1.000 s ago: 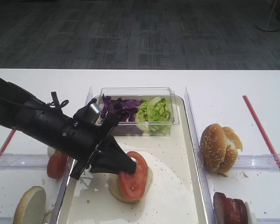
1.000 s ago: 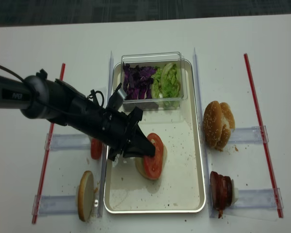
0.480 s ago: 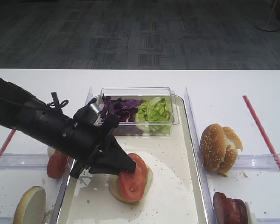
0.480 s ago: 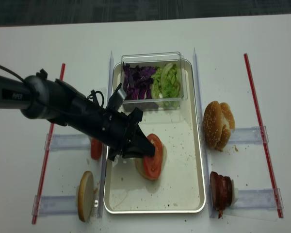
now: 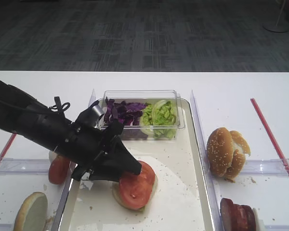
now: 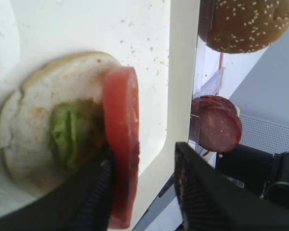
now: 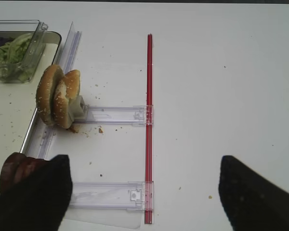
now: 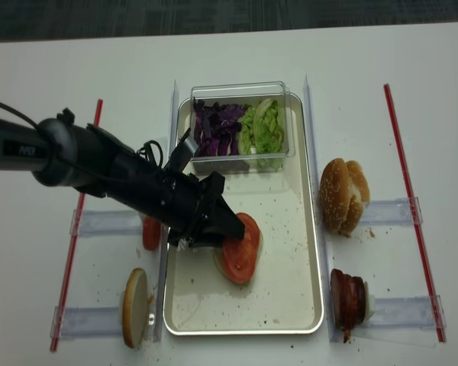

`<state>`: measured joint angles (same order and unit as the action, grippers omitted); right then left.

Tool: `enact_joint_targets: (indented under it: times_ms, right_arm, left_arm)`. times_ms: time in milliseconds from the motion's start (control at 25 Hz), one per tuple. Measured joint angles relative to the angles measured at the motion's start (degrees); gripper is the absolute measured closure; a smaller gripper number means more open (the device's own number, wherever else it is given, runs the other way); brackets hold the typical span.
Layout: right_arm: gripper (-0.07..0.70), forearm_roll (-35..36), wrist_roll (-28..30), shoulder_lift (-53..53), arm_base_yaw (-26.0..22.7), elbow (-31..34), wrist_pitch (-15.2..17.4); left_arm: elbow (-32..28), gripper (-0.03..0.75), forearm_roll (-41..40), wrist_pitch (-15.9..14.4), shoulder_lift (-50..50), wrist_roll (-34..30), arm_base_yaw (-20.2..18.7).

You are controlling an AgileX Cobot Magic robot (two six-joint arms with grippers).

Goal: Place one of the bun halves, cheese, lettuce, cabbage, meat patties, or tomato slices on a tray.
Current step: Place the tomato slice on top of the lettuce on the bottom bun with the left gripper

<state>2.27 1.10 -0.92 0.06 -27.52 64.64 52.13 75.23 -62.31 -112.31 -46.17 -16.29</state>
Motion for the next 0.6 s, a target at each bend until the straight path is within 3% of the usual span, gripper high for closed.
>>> enact_joint_targets:
  times_ms: [440, 600]
  right_arm:
    - [-0.002, 0.0, 0.0, 0.0, 0.0, 0.0, 0.0]
    - [-0.002, 0.0, 0.0, 0.0, 0.0, 0.0, 0.0]
  left_arm:
    - [0.0, 0.299, 0.0, 0.5, 0.0, -2.8, 0.2]
    - [0.0, 0.281, 0.0, 0.3, 0.0, -3.9, 1.1]
